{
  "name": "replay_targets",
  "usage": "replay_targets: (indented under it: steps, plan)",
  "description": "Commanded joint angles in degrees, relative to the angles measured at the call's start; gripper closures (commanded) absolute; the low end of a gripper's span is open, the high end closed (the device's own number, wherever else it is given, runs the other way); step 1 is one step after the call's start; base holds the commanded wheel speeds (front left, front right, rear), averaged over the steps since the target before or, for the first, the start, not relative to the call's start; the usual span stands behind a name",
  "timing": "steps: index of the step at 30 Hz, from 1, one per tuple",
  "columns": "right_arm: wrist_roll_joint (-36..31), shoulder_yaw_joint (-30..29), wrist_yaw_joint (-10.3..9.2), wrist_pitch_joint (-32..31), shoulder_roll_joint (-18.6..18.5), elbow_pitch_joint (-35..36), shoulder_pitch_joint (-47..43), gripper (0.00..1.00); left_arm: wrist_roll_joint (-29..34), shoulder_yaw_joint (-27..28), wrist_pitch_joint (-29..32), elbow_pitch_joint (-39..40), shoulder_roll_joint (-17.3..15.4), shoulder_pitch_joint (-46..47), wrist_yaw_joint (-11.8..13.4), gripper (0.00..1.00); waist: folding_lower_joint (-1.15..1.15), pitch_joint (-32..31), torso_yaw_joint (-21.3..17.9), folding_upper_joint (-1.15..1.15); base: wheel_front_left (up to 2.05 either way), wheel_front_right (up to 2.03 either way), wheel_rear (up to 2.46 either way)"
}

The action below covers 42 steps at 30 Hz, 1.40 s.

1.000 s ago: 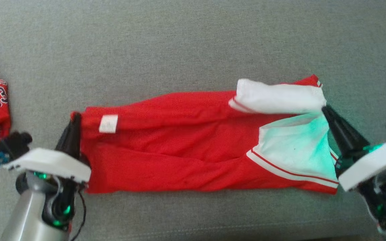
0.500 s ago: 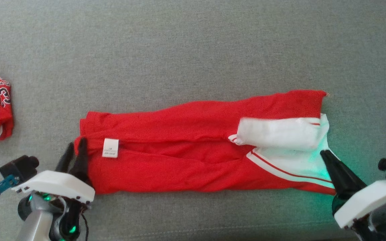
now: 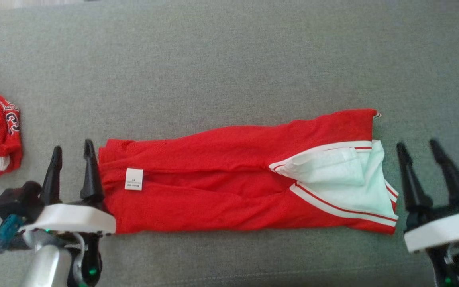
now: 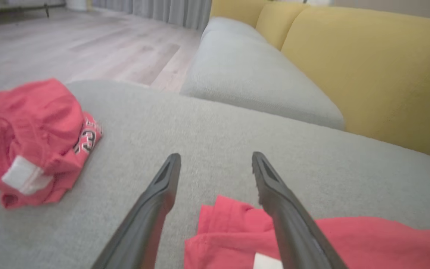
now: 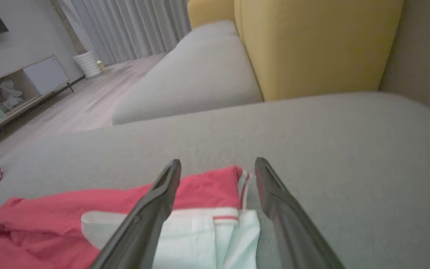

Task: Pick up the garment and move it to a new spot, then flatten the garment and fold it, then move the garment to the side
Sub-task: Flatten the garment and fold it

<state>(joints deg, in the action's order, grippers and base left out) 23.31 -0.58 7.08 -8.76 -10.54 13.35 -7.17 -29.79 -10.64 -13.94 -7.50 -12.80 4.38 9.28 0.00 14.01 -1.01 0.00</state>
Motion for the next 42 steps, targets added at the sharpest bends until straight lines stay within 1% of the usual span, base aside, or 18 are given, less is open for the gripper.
replay_targets:
  steps: [1, 4, 7, 11, 14, 21, 34, 39, 42]
  plan:
    - [-2.1, 0.3, 0.41, 1.4, 0.0, 3.1, 2.9, 0.0, 1.9, 1.5, -0.8, 3.5, -1.4, 0.6, 0.8, 0.0, 0.0, -0.5, 0.0, 0.0, 0.0, 0.0, 0.0]
    - [-5.7, 0.6, 0.41, 2.9, 1.0, 3.7, 4.7, 0.0, 5.4, 0.3, -0.9, 7.7, -1.2, 0.0, 1.7, 0.0, 0.0, -1.5, 0.1, 0.0, 0.0, 0.0, 0.0]
    - [-8.7, 1.4, 0.41, 3.9, 1.5, 3.1, 5.8, 0.0, 9.0, -1.7, -1.0, 10.1, -1.6, -0.4, 2.3, 0.0, 0.0, -2.7, 0.5, 0.0, 0.0, 0.0, 0.0]
    - [-11.0, 2.3, 0.41, 4.7, 1.8, 0.8, 5.7, 0.0, 12.1, -4.0, -0.7, 11.3, -2.2, -1.7, 3.1, 0.0, 0.0, -4.4, 0.5, 0.0, 0.0, 0.0, 0.0]
    - [-11.7, 2.9, 0.41, 5.5, 2.3, -0.8, 4.6, 0.0, 13.1, -5.2, -0.4, 11.0, -2.2, -3.1, 3.5, 0.0, 0.0, -5.4, 0.3, 0.0, 0.0, 0.0, 0.0]
    - [-12.0, 3.0, 0.41, 6.2, 2.8, -3.4, 2.9, 0.0, 13.5, -6.4, -0.2, 9.9, -2.3, -4.7, 3.9, 0.0, 0.0, -6.6, 0.2, 0.0, 0.0, 0.0, 0.0]
    - [-12.1, 3.5, 0.41, 6.5, 1.8, -6.4, 5.1, 0.0, 12.6, -6.2, -0.2, 9.5, -2.4, -3.5, 3.9, 0.0, 0.0, -5.1, 0.7, 0.0, 0.0, 0.0, 0.0]
    - [-11.7, 4.2, 0.41, 6.0, 0.3, -11.5, 10.4, 0.0, 12.3, -5.9, -0.3, 9.6, -2.1, -2.0, 3.9, 0.0, 0.0, -2.7, 0.8, 0.0, 0.0, 0.0, 0.0]
    - [-10.9, 4.1, 0.41, 3.5, -0.6, -16.3, 14.4, 0.0, 12.3, -5.9, -0.4, 9.6, -1.9, -0.6, 3.7, 0.0, 0.0, -0.8, 1.2, 0.0, 0.0, 0.0, 0.0]
